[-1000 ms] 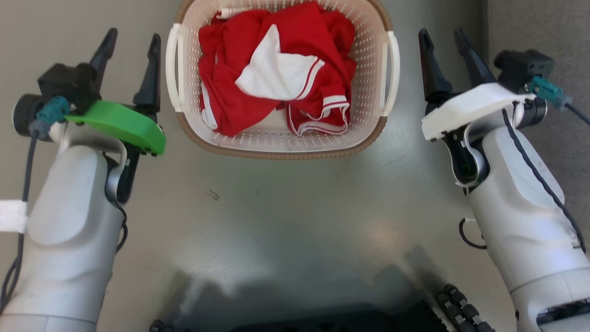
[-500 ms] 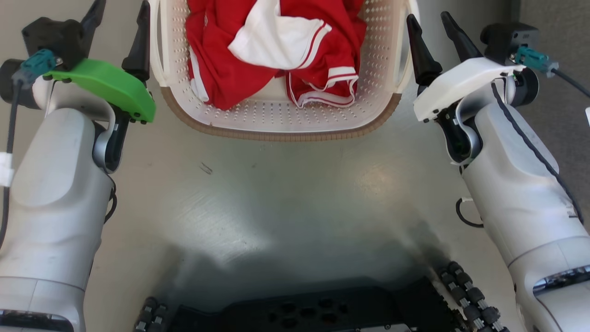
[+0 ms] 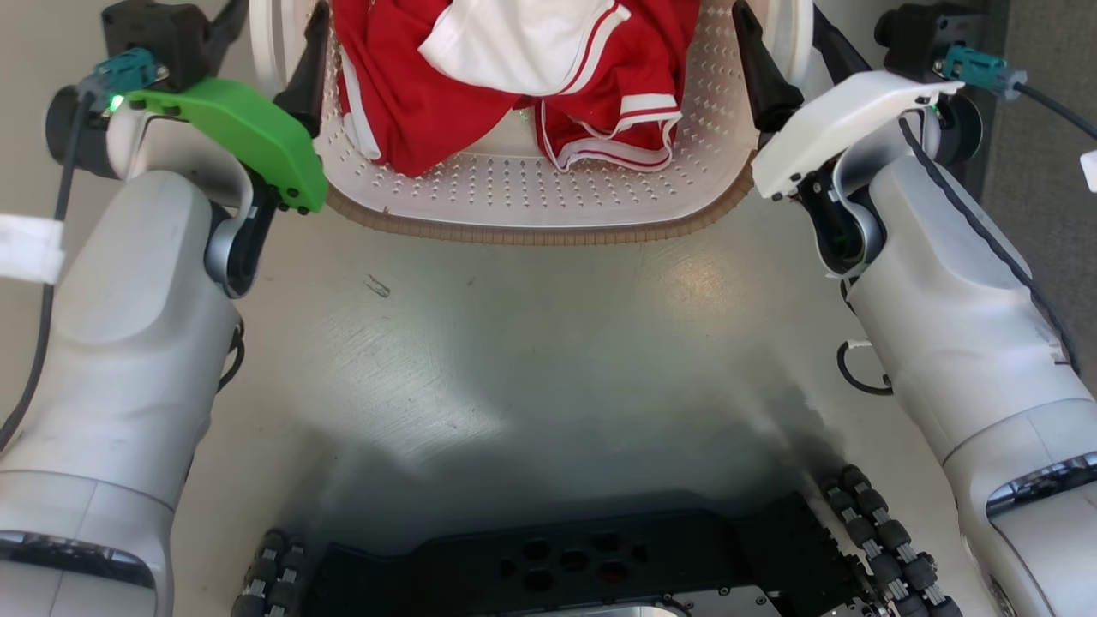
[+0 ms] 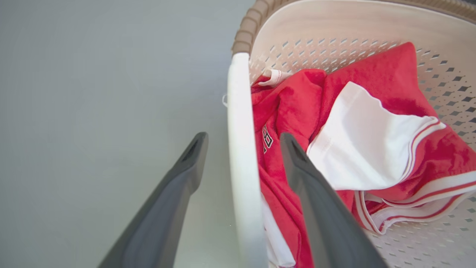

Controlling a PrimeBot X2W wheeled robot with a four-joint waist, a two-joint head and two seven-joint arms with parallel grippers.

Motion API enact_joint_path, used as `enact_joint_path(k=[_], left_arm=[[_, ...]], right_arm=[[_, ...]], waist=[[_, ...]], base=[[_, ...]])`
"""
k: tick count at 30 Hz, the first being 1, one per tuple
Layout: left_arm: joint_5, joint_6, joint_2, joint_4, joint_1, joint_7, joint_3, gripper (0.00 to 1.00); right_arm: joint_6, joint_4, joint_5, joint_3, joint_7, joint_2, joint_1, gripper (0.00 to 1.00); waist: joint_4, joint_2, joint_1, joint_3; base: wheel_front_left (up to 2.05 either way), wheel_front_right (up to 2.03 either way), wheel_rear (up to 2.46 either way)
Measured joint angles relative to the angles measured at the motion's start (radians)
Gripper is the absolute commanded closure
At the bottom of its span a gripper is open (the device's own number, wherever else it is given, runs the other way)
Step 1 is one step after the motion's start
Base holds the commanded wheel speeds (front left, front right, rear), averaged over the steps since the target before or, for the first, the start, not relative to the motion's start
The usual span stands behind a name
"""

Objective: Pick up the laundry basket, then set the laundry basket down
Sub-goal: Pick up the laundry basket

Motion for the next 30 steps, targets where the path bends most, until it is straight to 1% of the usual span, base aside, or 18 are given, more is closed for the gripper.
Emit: enact_joint_path(k=[8,12,13,14,15,16,17,18,19,20,21,23,30], left_arm=[[-0.041,0.0,-0.006,0.046,-0.023,0.013,-0.048,0.0],[-0.065,0.0,-0.007,0.06,-0.037,0.013,-0.063,0.02],[-0.068,0.0,-0.007,0.062,-0.04,0.013,-0.069,0.04],[-0.072,0.0,-0.006,0.065,-0.044,0.013,-0.076,0.11],[-0.077,0.0,-0.007,0.067,-0.048,0.013,-0.082,0.19],[-0.082,0.0,-0.007,0.071,-0.051,0.016,-0.086,0.34],[-0.085,0.0,-0.007,0.076,-0.054,0.017,-0.089,0.5],[-0.086,0.0,-0.006,0.082,-0.055,0.017,-0.091,0.59],[-0.091,0.0,-0.006,0.086,-0.057,0.017,-0.095,0.68],[-0.095,-0.002,-0.007,0.086,-0.059,0.017,-0.101,0.92],[-0.1,-0.003,-0.007,0.086,-0.062,0.016,-0.107,1.0],[-0.126,-0.003,-0.006,0.094,-0.07,0.017,-0.118,1.0],[-0.153,-0.003,-0.007,0.122,-0.069,0.007,-0.152,1.0]], right_arm=[[0.001,0.046,0.027,0.056,0.0,0.0,-0.023,0.0],[0.001,0.064,0.05,0.073,0.0,-0.001,-0.039,0.0],[0.001,0.066,0.054,0.078,-0.001,-0.001,-0.044,0.0],[0.001,0.067,0.058,0.083,-0.002,-0.001,-0.049,0.0],[0.001,0.069,0.063,0.088,-0.002,-0.001,-0.054,0.0],[0.001,0.071,0.067,0.092,-0.002,-0.001,-0.059,0.0],[0.001,0.072,0.072,0.096,-0.003,-0.001,-0.063,0.07],[0.001,0.072,0.073,0.1,-0.004,-0.001,-0.066,0.53],[0.0,0.074,0.077,0.106,-0.004,-0.001,-0.068,0.65],[0.0,0.077,0.08,0.111,-0.004,-0.001,-0.07,0.94],[-0.001,0.08,0.08,0.114,-0.005,-0.001,-0.073,1.0],[-0.024,0.089,0.104,0.119,-0.005,0.005,-0.082,1.0],[-0.027,0.112,0.125,0.143,-0.013,0.003,-0.086,1.0]], waist=[[0.009,0.0,0.0,0.014],[0.012,0.0,0.0,0.018],[0.013,0.0,0.0,0.018],[0.013,0.0,0.0,0.019],[0.013,0.0,0.0,0.019],[0.013,0.0,0.0,0.02],[0.013,0.0,0.0,0.021],[0.013,0.0,0.0,0.021],[0.013,0.0,0.0,0.022],[0.013,0.0,-0.0001,0.022],[0.012,0.0,-0.0001,0.023],[0.011,0.0,-0.0001,0.023],[0.007,0.0,0.0,0.006]], base=[[0.0,0.0,0.0],[0.0,0.0,0.0],[0.0,0.0,0.0],[0.0,0.0,0.0],[0.0,0.0,0.0],[0.0,0.0,0.0],[0.0,0.0,0.0],[0.0,0.0,0.0],[0.0,0.0,0.0],[0.0,0.0,0.0],[0.0,0.0,0.0],[0.0,0.0,0.0],[0.0,0.0,0.0]])
